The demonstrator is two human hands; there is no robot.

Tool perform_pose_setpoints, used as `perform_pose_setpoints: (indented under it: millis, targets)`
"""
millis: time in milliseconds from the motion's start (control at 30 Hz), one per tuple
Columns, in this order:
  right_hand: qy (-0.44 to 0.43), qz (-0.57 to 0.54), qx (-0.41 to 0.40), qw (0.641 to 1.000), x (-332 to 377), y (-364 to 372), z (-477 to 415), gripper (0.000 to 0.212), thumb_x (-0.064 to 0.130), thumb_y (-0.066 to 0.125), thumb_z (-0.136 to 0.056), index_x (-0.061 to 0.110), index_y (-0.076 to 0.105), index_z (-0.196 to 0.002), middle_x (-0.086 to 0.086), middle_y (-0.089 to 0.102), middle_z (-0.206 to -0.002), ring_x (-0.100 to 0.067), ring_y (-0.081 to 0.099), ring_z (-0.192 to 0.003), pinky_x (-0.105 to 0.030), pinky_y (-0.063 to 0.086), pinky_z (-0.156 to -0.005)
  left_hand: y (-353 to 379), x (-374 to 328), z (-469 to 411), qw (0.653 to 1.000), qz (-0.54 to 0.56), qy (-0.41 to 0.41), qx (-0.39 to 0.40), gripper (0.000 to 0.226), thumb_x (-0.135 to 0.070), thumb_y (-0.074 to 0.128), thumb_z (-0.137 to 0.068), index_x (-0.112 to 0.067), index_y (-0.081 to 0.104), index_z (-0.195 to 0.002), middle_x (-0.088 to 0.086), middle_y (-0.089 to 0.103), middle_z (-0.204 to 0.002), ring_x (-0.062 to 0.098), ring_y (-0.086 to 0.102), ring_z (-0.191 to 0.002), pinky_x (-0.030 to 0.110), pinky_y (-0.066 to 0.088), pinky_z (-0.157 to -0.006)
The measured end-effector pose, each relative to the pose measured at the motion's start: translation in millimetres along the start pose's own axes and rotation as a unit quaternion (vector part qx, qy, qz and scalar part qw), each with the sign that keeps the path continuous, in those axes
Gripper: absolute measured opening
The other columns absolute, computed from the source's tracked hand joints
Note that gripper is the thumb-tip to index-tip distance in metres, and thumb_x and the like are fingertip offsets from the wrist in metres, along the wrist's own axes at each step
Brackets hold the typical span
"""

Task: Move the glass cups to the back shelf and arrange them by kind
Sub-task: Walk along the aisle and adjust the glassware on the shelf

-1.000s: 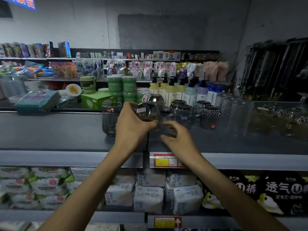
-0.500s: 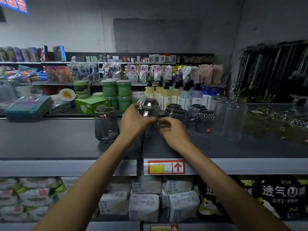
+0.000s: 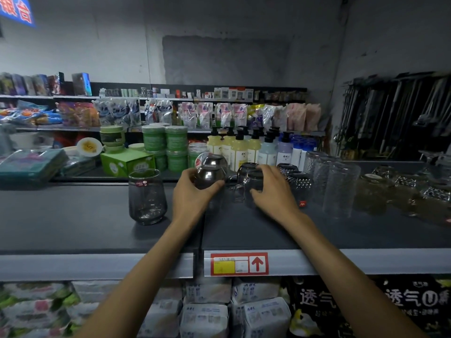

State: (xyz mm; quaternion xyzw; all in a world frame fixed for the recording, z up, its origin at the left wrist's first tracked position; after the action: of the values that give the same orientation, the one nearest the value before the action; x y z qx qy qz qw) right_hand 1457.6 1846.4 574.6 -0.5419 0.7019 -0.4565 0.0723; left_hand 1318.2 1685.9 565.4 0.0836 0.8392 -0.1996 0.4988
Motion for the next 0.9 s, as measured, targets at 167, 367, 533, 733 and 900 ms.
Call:
perform_pose_setpoints:
  millis: [167,367,533,733,900]
  targets:
    - [-0.011,0.008,-0.020,1.000,-8.4,5.7,2.0,0.049,0.026,0.077,-0.089,0.013,0.055,-0.131,-0.001,0.055,-0.129,-0.023,0.052,-0.125,-0.035,0.045,-0.104,2.3,14.4,1.2,1.000,-0.009,-0.017,0.012,0.085,-0.046,0.090,-0.075,-0.017,0.048,-0.143,-0.006,0.060,-0.120,0.015,0.059,-0.110,0.030,0.047,-0.090]
    - [-0.052,0.016,-0.047,0.997,-2.4,1.2,5.4,0.045,0.026,0.073,-0.092,0.014,0.058,-0.133,-0.001,0.056,-0.135,-0.021,0.048,-0.130,-0.037,0.042,-0.111,5.2,28.1,-5.4,0.998,-0.037,-0.025,0.047,0.089,-0.035,0.093,-0.073,-0.017,0.045,-0.146,0.003,0.063,-0.131,0.025,0.063,-0.116,0.044,0.054,-0.100]
    - [-0.146,-0.061,-0.076,0.984,34.1,-9.3,-6.9,0.033,0.007,0.063,-0.096,0.018,0.067,-0.128,0.002,0.066,-0.128,-0.016,0.058,-0.120,-0.029,0.045,-0.105,9.8,30.2,-10.4,0.998,-0.033,-0.024,0.041,0.088,-0.041,0.095,-0.068,-0.019,0.050,-0.140,-0.005,0.064,-0.118,0.020,0.065,-0.107,0.043,0.056,-0.094]
    - [-0.115,-0.105,-0.010,0.988,58.2,6.0,-27.2,0.050,-0.016,0.051,-0.089,0.014,0.072,-0.124,-0.005,0.067,-0.127,-0.020,0.059,-0.120,-0.019,0.040,-0.098,13.4,33.1,-16.1,0.998,-0.033,-0.027,0.050,0.080,-0.040,0.097,-0.065,-0.018,0.056,-0.130,-0.009,0.068,-0.108,0.018,0.070,-0.098,0.042,0.058,-0.090]
    - [-0.119,-0.107,-0.031,0.987,53.6,19.5,-26.1,0.061,-0.024,0.045,-0.080,0.011,0.073,-0.122,-0.005,0.069,-0.125,-0.020,0.061,-0.119,-0.018,0.042,-0.101,14.5,37.4,-21.2,0.997,-0.045,-0.022,0.064,0.078,-0.028,0.096,-0.068,-0.016,0.058,-0.135,-0.007,0.068,-0.102,0.017,0.071,-0.094,0.037,0.058,-0.088]
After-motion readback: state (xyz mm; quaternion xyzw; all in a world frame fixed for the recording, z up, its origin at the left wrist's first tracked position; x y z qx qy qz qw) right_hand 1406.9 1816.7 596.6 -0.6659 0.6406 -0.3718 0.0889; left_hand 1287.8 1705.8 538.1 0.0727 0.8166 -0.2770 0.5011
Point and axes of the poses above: each hand's wrist, its own z-axis away from the middle knuckle, its own y-axis out of the palm, x = y × z, the point moved 1 cm from there along -z, towards the middle knuckle
